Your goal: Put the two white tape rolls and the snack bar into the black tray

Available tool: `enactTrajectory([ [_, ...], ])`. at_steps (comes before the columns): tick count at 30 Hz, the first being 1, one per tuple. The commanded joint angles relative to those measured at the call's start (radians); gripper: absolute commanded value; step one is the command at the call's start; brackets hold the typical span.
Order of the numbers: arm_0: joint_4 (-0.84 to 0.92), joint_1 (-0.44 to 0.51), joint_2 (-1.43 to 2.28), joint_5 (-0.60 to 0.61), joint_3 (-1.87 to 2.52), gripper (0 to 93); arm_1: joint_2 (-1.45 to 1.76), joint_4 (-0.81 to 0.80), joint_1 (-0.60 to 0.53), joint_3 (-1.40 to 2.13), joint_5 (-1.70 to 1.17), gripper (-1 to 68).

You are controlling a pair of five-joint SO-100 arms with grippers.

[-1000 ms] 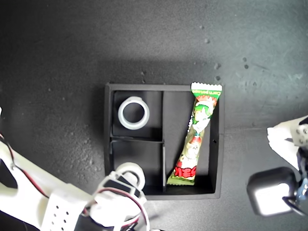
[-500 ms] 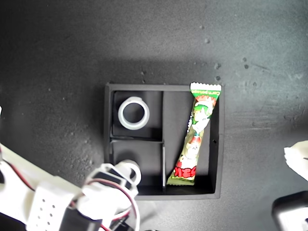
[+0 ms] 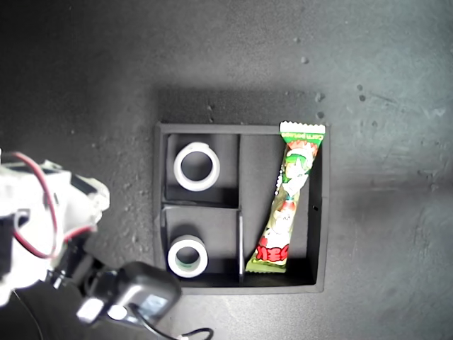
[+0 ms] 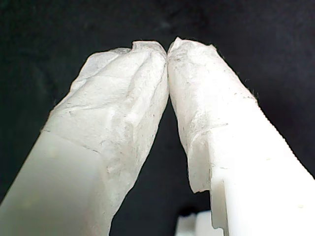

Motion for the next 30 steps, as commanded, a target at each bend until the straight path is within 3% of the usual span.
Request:
enactTrajectory([
  [1,-0.115,-0.032,0.187,0.005,0.198,0.1,0.178,-0.091,0.014,0.201,-0.015,-0.7],
  [8,-0.328,-0.055,0.476,-0.044,0.649,0.1,0.407,-0.215,0.043,0.534,-0.072,-0.7],
  [16,-0.522,-0.072,0.727,-0.081,1.052,0.1,0.716,-0.225,0.091,0.842,-0.078,-0.7],
  [30,-0.621,-0.052,1.017,-0.058,1.367,0.0,1.035,-0.301,0.150,1.183,-0.092,-0.7],
])
